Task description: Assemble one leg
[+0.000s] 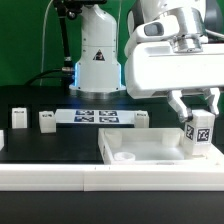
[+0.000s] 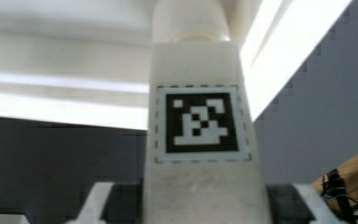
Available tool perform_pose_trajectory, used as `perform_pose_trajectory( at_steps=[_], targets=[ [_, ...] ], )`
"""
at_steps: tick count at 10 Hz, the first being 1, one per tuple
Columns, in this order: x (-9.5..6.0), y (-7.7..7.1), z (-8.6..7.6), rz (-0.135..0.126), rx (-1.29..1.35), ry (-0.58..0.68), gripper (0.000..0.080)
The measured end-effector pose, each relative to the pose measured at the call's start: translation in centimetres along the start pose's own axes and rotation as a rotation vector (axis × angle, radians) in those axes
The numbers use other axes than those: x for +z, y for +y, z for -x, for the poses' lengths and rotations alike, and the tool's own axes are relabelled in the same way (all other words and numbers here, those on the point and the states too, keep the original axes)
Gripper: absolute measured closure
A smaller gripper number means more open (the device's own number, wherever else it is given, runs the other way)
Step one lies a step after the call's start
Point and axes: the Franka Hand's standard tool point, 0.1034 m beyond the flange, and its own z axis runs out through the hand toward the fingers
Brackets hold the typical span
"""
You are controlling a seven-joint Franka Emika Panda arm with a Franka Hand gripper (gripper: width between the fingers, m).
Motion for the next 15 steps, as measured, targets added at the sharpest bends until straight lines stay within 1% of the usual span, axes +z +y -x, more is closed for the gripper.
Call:
perform_pose_trajectory(
  at_steps=[1, 2, 3, 4, 5, 9, 11, 13, 14, 15],
  targets=[
    [0.1, 0.0, -0.1, -0.005, 0.001, -0.025, 0.0504],
    [0.2, 0.0, 0.1, -0.007, 0.001, -0.034, 0.0504],
    [0.2, 0.0, 0.1, -0.007, 0.001, -0.036, 0.0332],
    [0.2, 0.0, 0.1, -0.008, 0.001, -0.037, 0.0194],
    [0.2, 0.0, 0.1, -0.008, 0.001, -0.037, 0.0164],
    [0.1, 0.0, 0.2, -0.01, 0.0, -0.05, 0.0151],
    [-0.9, 0.0, -1.0, -0.012, -0.005, -0.06, 0.0151],
    [-1.4, -0.2, -1.6, -0.018, -0.009, -0.079, 0.0151],
    [-1.2, -0.3, -1.3, -0.024, -0.01, -0.108, 0.0151],
    [-1.2, -0.3, -1.4, -0.023, -0.009, -0.104, 0.0151]
  ],
)
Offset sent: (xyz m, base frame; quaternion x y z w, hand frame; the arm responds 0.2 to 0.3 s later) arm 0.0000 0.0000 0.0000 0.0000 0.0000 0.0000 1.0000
